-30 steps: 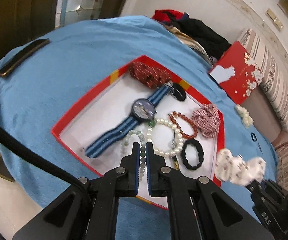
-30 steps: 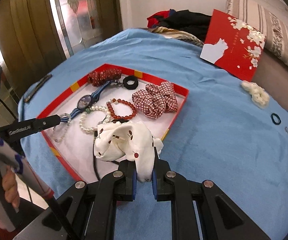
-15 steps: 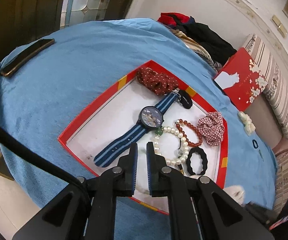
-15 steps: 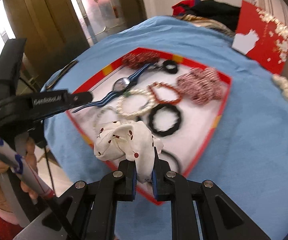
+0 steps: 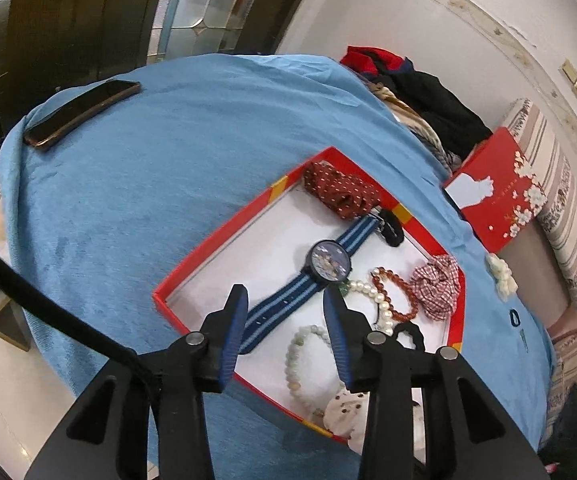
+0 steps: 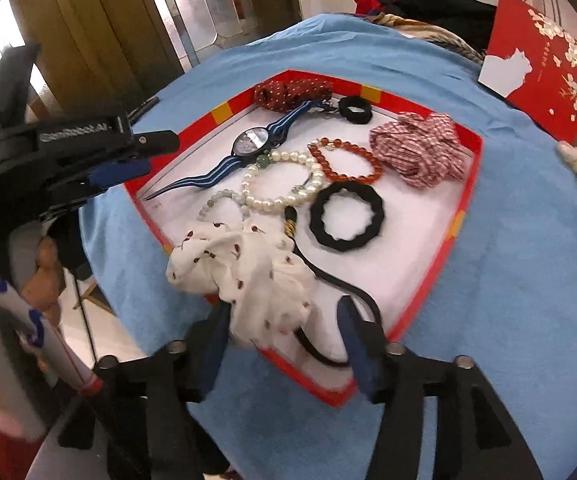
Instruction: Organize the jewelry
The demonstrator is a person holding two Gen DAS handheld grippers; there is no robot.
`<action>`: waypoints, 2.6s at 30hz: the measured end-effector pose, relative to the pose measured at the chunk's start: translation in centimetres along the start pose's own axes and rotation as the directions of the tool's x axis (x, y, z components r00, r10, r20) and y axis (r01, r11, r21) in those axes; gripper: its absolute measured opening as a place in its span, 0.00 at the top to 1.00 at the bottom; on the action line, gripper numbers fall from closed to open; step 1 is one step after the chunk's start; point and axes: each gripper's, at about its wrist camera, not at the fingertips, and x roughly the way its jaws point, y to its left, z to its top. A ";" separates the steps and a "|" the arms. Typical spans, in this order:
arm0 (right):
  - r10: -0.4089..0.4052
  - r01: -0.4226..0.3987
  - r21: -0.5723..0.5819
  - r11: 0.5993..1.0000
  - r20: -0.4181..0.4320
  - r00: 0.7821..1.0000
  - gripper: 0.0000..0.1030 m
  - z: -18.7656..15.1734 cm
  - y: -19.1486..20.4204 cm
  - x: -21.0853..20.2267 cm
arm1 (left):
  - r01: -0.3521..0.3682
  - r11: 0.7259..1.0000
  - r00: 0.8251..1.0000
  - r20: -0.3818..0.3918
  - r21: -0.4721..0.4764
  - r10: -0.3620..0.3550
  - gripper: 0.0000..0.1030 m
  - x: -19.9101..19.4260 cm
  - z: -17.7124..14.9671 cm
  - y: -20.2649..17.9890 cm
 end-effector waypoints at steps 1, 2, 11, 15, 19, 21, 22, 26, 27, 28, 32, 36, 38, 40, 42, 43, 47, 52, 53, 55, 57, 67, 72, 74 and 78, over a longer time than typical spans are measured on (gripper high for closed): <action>0.002 -0.003 0.004 1.000 0.006 1.000 0.42 -0.3 -0.4 -0.7 | -0.002 1.000 1.000 0.004 -0.006 0.002 0.63 -0.1 0.1 0.1; 0.004 -0.004 0.007 1.000 0.020 1.000 0.42 -0.4 -0.6 -1.6 | -0.004 1.000 1.000 0.008 -0.010 0.004 0.63 -0.1 0.2 0.2; 0.078 -0.078 -0.008 0.997 0.129 0.989 0.73 2.6 1.0 -3.7 | -0.100 0.995 0.990 0.096 -0.015 0.101 0.55 -1.2 0.9 0.3; 0.067 -0.066 -0.069 0.995 0.018 0.998 0.81 2.6 2.9 0.2 | -0.103 0.994 0.990 0.090 -0.027 0.105 0.55 -1.2 1.0 1.0; -0.007 0.001 -0.099 0.995 -0.062 0.998 0.81 2.6 3.6 3.5 | -0.109 0.993 0.989 0.098 -0.043 0.113 0.54 -1.5 1.2 1.6; -0.039 0.031 -0.107 0.994 -0.078 0.996 0.81 2.8 3.5 4.3 | -0.118 0.992 0.987 0.103 -0.042 0.121 0.54 -1.4 1.3 1.6; -0.066 0.057 -0.116 0.992 -0.079 0.995 0.81 2.9 3.4 4.6 | -0.125 0.991 0.986 0.104 -0.038 0.128 0.54 -1.4 1.3 1.7; -0.188 0.169 -0.193 0.967 -0.085 0.978 0.78 2.8 3.4 4.8 | -0.148 0.989 0.982 0.113 -0.026 0.150 0.53 -1.5 1.3 1.6; -0.208 0.188 -0.202 0.961 -0.082 0.975 0.76 2.8 3.3 4.6 | -0.151 0.988 0.981 0.118 -0.027 0.153 0.53 -1.6 1.4 1.6; -0.204 0.186 -0.200 0.962 -0.074 0.976 0.76 2.8 3.2 4.1 | -0.150 0.988 0.981 0.121 -0.030 0.152 0.51 -1.6 1.4 1.6; -0.113 0.115 -0.123 0.986 0.018 0.993 0.61 3.4 2.3 0.4 | -0.152 0.988 0.978 0.139 -0.039 0.156 0.48 -2.0 1.6 1.7; -0.075 0.078 -0.031 0.996 0.101 0.992 0.52 3.3 1.1 -2.6 | -0.177 0.984 0.972 0.165 0.027 0.170 0.47 -2.3 1.5 0.7; -0.069 0.067 0.021 0.998 0.120 0.990 0.50 2.4 0.0 -3.6 | -0.190 0.980 0.964 0.204 0.066 0.173 0.43 -2.8 1.2 -0.2; -0.087 0.079 0.066 0.995 0.126 0.988 0.48 0.6 -1.4 -4.5 | -0.205 0.973 0.947 0.271 0.105 0.171 0.34 -3.9 0.7 -1.3; -0.119 0.107 0.103 0.989 0.115 0.986 0.48 -1.1 -2.6 -5.2 | -0.257 0.959 0.908 0.370 0.117 0.198 0.18 -5.5 0.0 -2.3; -0.131 0.118 0.125 0.985 0.104 0.986 0.48 -2.1 -3.3 -5.5 | -0.288 0.951 0.879 0.425 0.110 0.217 0.11 -6.4 -0.5 -2.6; -0.177 0.157 0.208 0.965 0.081 0.981 0.48 -5.6 -5.8 -7.1 | -0.378 0.923 0.751 0.607 0.072 0.260 0.00 -10.4 -2.5 -4.0; -0.204 0.171 0.272 0.947 0.097 0.974 0.46 -8.4 -7.4 -9.4 | -0.375 0.919 0.745 0.628 0.119 0.223 0.00 -14.7 -5.8 -4.6; -0.200 0.166 0.276 0.947 0.102 0.974 0.44 -8.7 -7.4 -9.6 | -0.357 0.924 0.765 0.609 0.134 0.207 0.00 -15.1 -6.4 -4.6; -0.196 0.158 0.277 0.948 0.117 0.974 0.43 -9.1 -7.2 -10.1 | -0.308 0.931 0.821 0.549 0.197 0.156 0.00 -15.6 -7.7 -4.5; -0.197 0.156 0.273 0.949 0.128 0.972 0.42 -9.4 -6.8 -10.3 | -0.291 0.920 0.873 0.466 0.261 0.144 0.00 -15.6 -8.9 -4.6; -0.210 0.181 0.216 0.960 0.120 0.970 0.39 -9.9 -4.3 -10.8 | -0.263 0.889 0.951 0.255 0.374 0.174 0.00 -15.3 -12.3 -6.2; -0.251 0.228 0.177 0.957 0.116 0.961 0.34 -9.1 -3.5 -11.4 | -0.205 0.905 0.971 0.192 0.374 0.141 0.00 -15.1 -12.2 -6.6; -0.273 0.253 0.167 0.953 0.110 0.956 0.33 -8.8 -3.5 -11.6 | -0.200 0.907 0.975 0.166 0.370 0.147 0.00 -14.5 -12.1 -6.6; -0.279 0.261 0.175 0.949 0.088 0.956 0.33 -8.4 -3.7 -11.3 | -0.213 0.906 0.976 0.130 0.366 0.177 0.00 -13.7 -12.0 -6.3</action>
